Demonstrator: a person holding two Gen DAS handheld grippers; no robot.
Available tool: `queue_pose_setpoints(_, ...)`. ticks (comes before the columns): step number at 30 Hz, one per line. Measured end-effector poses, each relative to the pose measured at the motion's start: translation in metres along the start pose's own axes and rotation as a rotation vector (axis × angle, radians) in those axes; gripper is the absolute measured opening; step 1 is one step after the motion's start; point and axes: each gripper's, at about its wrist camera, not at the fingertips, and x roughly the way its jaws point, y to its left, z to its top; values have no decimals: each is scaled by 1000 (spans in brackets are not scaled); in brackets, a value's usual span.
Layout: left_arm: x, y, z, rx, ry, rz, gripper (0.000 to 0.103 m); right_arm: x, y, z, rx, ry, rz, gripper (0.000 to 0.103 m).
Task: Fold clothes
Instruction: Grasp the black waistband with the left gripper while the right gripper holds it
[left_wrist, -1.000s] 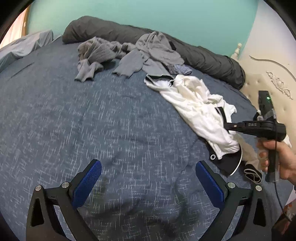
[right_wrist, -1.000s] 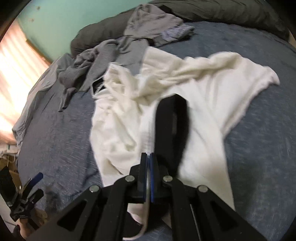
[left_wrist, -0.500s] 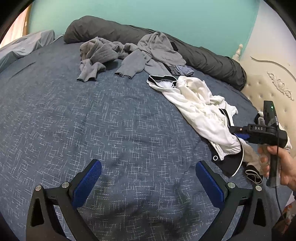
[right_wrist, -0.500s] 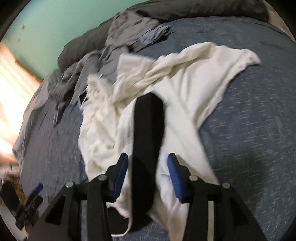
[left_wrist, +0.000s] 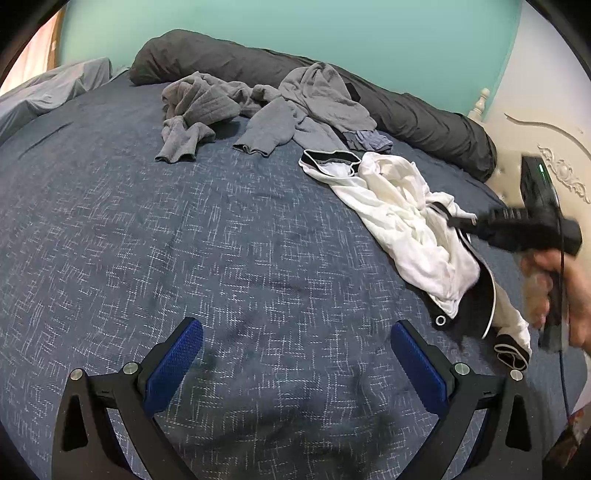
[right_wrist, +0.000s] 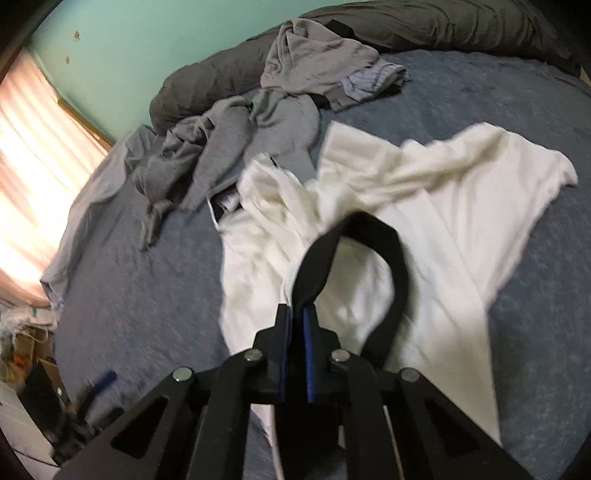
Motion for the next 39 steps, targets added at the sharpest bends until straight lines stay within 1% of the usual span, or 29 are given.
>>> queue_pose_setpoints(3, 0, 3, 1, -2, -1, 7, 103, 5, 14, 26, 27, -40, 29, 6)
queue_pose_setpoints(6, 1, 9, 2, -16, -2, 19, 103, 7, 34, 55, 22, -88, 40, 5)
queue_pose_setpoints(8, 2, 12, 4, -27, -3, 25, 103, 5, 46, 75, 11, -123, 42, 5)
queue_pose_setpoints(10, 3, 15, 5, -38, -4, 29, 103, 4, 55, 94, 8, -159, 24, 5)
queue_pose_setpoints(11, 4, 15, 6, -38, -3, 30, 103, 6, 57, 102, 10, -161, 8, 5)
queue_pose_setpoints(13, 5, 15, 7, -34, 0, 31, 103, 15, 55, 109, 12, -112, -8, 8)
queue_pose_setpoints(15, 6, 13, 7, -28, 2, 28, 103, 21, 52, 107, -5, -68, -41, 9)
queue_pose_setpoints(16, 6, 12, 7, -25, 3, 27, 103, 24, 50, 104, -15, -48, -60, 12)
queue_pose_setpoints(18, 7, 9, 7, -21, 6, 24, 103, 20, 41, 95, -6, -49, -79, 35)
queue_pose_setpoints(20, 8, 4, 7, -16, 8, 21, 103, 11, 31, 87, 7, -73, -104, 44)
queue_pose_setpoints(23, 10, -3, 9, -8, 11, 13, 103, -11, 12, 69, 18, -109, -134, 45)
queue_pose_setpoints(25, 11, -10, 11, -9, 15, -7, 103, -25, -1, 57, 19, -122, -155, 45)
queue_pose_setpoints(28, 12, -25, 18, -1, 9, -29, 103, -44, -26, 38, 25, -119, -191, 45)
queue_pose_setpoints(31, 20, -50, 30, 39, 12, -40, 103, -59, -49, 23, 48, -113, -215, 45)
queue_pose_setpoints(34, 37, -77, 48, 79, 27, -37, 103, -69, -68, 10, 57, -100, -225, 45)
queue_pose_setpoints(39, 69, -110, 75, 83, 83, -42, 103, -76, -82, -2, 54, -96, -213, 45)
